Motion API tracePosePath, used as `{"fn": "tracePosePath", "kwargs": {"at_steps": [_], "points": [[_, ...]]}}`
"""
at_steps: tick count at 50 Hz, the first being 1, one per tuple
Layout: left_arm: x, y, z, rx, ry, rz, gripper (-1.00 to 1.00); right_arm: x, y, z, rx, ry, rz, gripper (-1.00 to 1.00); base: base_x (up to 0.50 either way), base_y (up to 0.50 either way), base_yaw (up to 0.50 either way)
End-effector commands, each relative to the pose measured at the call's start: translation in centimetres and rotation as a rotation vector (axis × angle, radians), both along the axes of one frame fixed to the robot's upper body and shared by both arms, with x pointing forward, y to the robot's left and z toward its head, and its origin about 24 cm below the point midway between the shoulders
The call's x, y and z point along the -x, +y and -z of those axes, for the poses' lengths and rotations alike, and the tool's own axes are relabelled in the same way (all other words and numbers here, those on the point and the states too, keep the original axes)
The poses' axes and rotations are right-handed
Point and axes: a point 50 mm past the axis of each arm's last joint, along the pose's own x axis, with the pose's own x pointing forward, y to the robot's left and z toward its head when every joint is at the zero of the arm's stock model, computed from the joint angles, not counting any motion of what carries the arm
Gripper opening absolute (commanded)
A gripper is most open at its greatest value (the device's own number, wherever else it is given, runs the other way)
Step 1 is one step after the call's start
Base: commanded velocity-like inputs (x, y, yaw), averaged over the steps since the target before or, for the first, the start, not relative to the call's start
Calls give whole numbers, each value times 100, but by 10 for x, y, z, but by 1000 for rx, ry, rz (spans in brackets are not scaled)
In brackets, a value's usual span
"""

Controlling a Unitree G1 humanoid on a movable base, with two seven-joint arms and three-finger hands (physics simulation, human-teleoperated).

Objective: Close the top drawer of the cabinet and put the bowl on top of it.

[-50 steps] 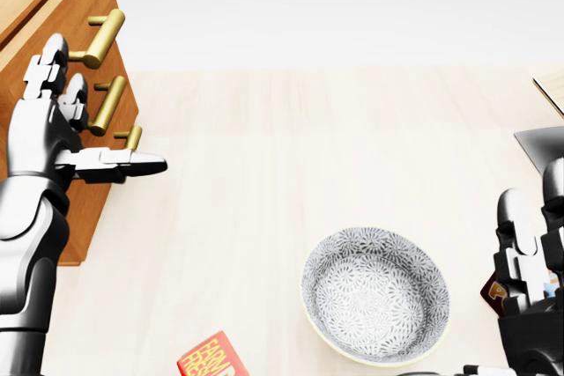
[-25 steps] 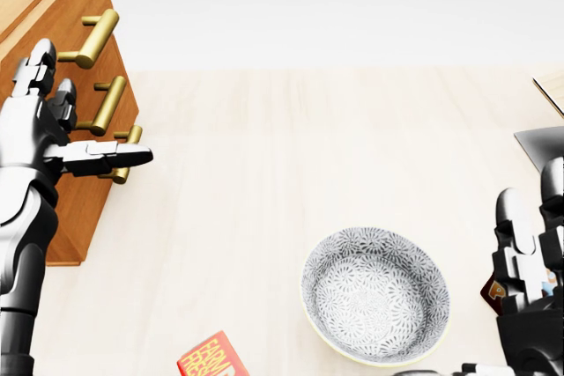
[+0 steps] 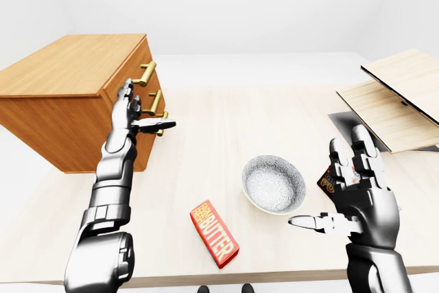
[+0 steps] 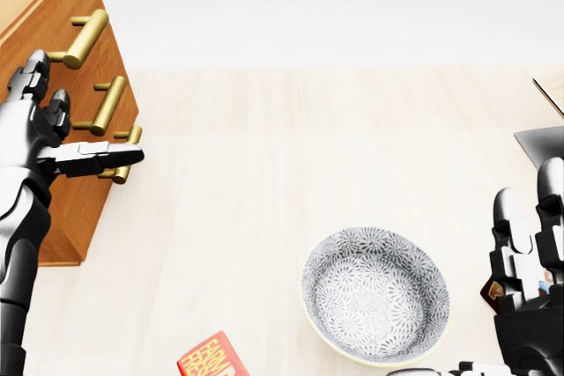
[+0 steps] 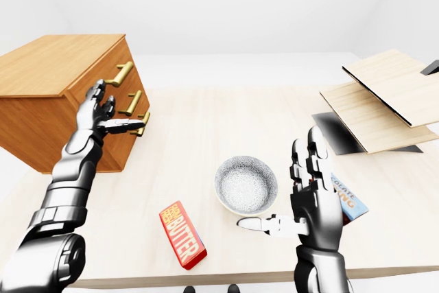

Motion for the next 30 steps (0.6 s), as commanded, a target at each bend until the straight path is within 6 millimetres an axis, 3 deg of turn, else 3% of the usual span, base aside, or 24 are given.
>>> {"fn": "tracePosePath", "kwargs": {"at_steps": [1,8,30], "points": [[5,11,-7,15,-38,-33,100,0,0,0,1,1,0,100,0,0,0],[11,20,-16,45,-89,-44,100,-1,0,1,3,2,2,100,0,0,0],[13,27,-17,72,-95,-48,100,1,0,0,2,-2,1,100,0,0,0]]}}
